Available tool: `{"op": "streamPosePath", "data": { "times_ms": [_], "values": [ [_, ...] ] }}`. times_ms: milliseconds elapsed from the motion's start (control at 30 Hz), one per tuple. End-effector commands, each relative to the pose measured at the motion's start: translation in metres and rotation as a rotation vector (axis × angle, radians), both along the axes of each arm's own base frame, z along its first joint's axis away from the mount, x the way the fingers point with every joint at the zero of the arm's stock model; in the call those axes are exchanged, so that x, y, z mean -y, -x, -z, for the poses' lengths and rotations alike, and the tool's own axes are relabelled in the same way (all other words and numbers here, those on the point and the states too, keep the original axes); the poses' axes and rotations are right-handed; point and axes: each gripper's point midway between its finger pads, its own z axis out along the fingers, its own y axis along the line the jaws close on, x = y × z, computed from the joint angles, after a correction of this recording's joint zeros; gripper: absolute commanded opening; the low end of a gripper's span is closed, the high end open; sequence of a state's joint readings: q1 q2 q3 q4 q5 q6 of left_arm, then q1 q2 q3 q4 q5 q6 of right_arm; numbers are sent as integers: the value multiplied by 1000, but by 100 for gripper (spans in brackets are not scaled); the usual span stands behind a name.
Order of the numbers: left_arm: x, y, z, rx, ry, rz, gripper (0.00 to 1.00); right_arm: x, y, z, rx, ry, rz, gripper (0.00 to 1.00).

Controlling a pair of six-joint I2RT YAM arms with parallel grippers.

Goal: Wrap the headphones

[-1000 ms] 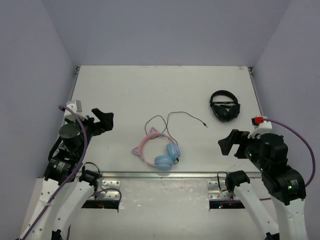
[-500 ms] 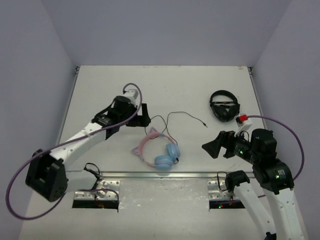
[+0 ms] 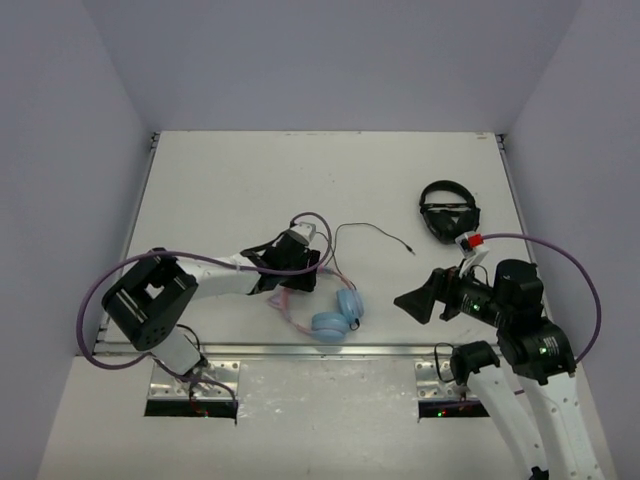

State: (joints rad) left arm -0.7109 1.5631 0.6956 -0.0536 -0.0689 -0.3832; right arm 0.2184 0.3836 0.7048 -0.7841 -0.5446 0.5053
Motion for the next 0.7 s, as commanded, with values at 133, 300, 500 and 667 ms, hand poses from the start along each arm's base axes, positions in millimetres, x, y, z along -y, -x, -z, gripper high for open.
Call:
{"op": "streamPosePath", "data": {
  "times_ms": [133, 300, 500, 667],
  "values": [
    [-19, 18, 17, -64, -162, -40, 32, -7, -4, -2, 19, -38, -26, 99],
    [-22, 23, -42, 22, -167, -66, 14, -7, -8, -3, 30, -51, -9, 99],
    [-42, 21, -146, 169, -152, -189, 0, -16, -14, -19, 130, -132, -42, 99],
    [-80, 30, -230, 333, -91, -257, 0, -21, -25, -35, 310, -178, -68, 99]
  ]
}}
